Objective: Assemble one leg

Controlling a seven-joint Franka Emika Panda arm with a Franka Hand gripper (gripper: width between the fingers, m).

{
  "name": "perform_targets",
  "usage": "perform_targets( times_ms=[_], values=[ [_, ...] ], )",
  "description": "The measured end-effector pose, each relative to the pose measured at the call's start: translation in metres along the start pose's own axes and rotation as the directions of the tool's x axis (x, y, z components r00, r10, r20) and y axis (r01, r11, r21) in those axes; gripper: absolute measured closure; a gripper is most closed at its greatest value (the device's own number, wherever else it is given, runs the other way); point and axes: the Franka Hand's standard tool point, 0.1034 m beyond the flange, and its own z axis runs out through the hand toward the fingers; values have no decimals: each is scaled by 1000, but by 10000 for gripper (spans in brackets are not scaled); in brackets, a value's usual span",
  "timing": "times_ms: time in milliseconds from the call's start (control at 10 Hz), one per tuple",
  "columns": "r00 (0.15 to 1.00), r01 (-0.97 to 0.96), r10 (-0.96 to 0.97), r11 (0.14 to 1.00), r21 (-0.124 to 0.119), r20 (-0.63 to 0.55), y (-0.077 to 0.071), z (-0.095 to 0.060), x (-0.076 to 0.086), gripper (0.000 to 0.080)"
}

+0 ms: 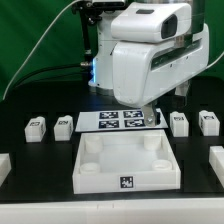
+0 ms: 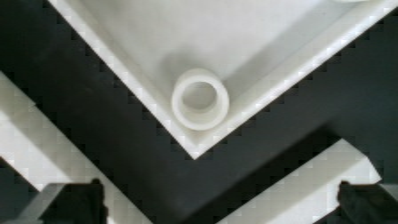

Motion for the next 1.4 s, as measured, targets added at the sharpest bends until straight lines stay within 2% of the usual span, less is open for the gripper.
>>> perform_targets(
  times_ms=[800, 900, 1000, 1100, 1300, 1400],
  values=[
    [999, 33, -33, 999, 2, 1, 0, 1, -1, 150],
    [998, 61, -61, 998, 4, 3, -2, 0, -10, 150],
    [990, 139, -139, 990, -1, 2, -15, 5, -28, 150],
    [953, 302, -302, 953, -9, 0, -27, 12, -47, 150],
    [833, 554, -554, 833, -12, -3, -48, 34, -96, 150],
    [777, 629, -629, 777, -25, -9, -54, 49, -111, 150]
  ],
)
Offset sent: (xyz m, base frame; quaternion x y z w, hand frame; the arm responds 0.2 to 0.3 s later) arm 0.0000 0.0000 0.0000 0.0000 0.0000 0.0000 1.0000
